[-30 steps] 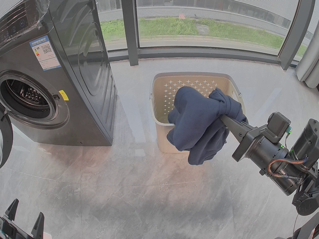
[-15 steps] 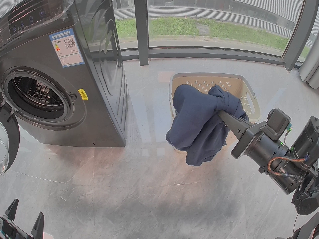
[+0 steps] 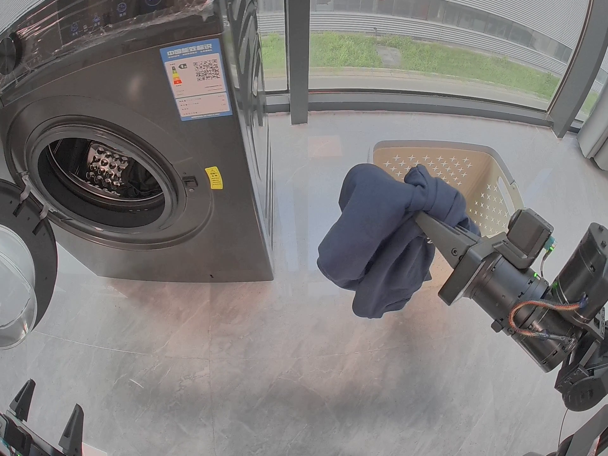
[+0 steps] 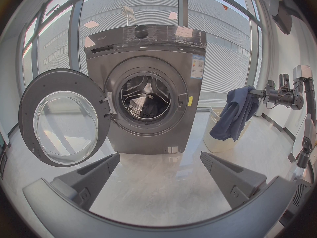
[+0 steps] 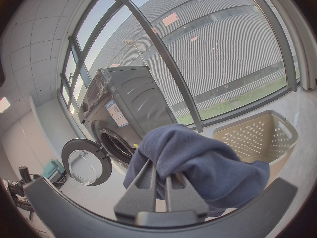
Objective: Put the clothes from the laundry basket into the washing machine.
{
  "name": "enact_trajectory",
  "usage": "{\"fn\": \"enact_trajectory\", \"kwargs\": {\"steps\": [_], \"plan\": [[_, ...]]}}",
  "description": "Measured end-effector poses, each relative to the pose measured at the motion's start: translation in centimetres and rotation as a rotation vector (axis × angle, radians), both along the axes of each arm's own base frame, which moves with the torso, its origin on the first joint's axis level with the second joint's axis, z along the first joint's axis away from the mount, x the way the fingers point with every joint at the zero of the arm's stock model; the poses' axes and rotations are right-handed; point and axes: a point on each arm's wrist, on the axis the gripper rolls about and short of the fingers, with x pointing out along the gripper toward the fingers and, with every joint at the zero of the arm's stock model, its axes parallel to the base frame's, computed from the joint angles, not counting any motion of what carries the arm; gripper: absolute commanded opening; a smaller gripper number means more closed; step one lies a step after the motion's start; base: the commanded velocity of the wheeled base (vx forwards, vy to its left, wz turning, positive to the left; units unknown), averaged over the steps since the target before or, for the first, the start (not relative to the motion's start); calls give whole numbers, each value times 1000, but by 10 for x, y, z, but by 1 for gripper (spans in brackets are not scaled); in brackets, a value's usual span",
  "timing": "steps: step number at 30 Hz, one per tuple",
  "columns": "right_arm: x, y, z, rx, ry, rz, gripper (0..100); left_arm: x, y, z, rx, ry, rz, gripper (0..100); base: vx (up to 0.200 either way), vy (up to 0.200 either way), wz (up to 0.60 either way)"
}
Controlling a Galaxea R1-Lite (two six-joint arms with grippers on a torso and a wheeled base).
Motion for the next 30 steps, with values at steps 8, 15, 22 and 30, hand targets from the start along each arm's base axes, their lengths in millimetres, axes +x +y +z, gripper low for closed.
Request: {"fn": "enact_trajectory", "kwargs": {"steps": [8, 15, 22, 30], "plan": [[0, 0, 0, -1, 1, 2, 0, 0, 0, 0, 0, 0, 0, 100, 0, 200, 0], [1, 0, 0, 1, -1, -1, 0, 0, 0, 0, 3, 0, 0, 100, 0, 57, 0], [2, -1, 0, 0, 0, -6, 0, 0, 0, 0, 5, -1, 0, 100, -171, 0, 0], [2, -2, -1, -1, 2, -11, 0, 0, 0, 0, 1, 0, 0, 100, -150, 0, 0]]}}
